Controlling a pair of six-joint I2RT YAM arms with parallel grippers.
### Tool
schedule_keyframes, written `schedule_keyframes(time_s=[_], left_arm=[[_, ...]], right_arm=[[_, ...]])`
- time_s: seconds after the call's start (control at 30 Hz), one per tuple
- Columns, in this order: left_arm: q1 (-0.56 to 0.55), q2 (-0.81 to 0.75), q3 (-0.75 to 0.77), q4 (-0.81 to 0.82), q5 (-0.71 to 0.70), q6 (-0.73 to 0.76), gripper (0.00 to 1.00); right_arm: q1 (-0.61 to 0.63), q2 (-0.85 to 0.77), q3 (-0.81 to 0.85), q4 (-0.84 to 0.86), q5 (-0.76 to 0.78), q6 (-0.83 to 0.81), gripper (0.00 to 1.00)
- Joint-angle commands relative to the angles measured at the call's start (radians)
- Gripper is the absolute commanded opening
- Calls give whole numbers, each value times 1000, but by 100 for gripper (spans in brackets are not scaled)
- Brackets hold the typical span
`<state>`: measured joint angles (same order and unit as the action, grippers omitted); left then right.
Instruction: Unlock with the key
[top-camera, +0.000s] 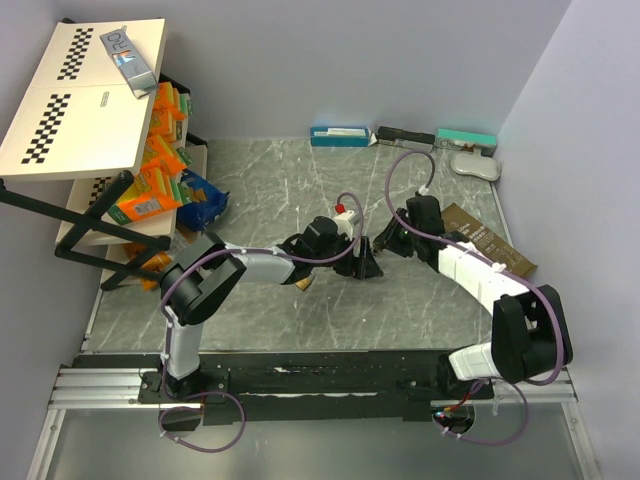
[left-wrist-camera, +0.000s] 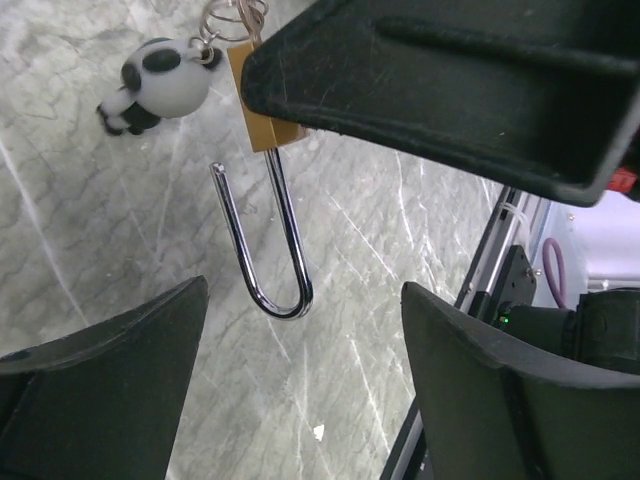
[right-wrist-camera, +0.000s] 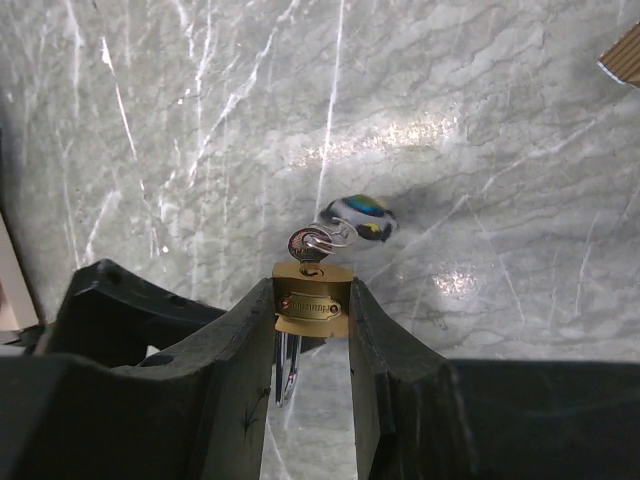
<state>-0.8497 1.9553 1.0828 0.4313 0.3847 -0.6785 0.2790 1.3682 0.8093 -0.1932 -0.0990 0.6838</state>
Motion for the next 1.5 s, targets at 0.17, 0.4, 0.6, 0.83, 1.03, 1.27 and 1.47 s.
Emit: schedule_keyframes(time_s=[0.17,0.4,0.6,0.83,1.03,1.27,1.47], left_arm=[[3,19,16,81,65,-61,77],[14,44,23,126,95,-110,68],[14,44,28,92,57,-105,57],[14,36,12,122,34,-115,46],[14,13,-7,138,-6,-108,38],[9,7,11,57,-79,-47,21],[-17,10,34,-20,-164,17,18]], right_arm=[[5,-83,-18,51,-18,19,0],[3,-95,-27,60,-34,23,0],[5,-93,-32,58,-24,19,0],[5,-64,-44,64,-15,16,0],[5,-52,-47,64,-5,11,0],[14,-12,-52,77,30,11,0],[45,40,-44,94,73,31,0]])
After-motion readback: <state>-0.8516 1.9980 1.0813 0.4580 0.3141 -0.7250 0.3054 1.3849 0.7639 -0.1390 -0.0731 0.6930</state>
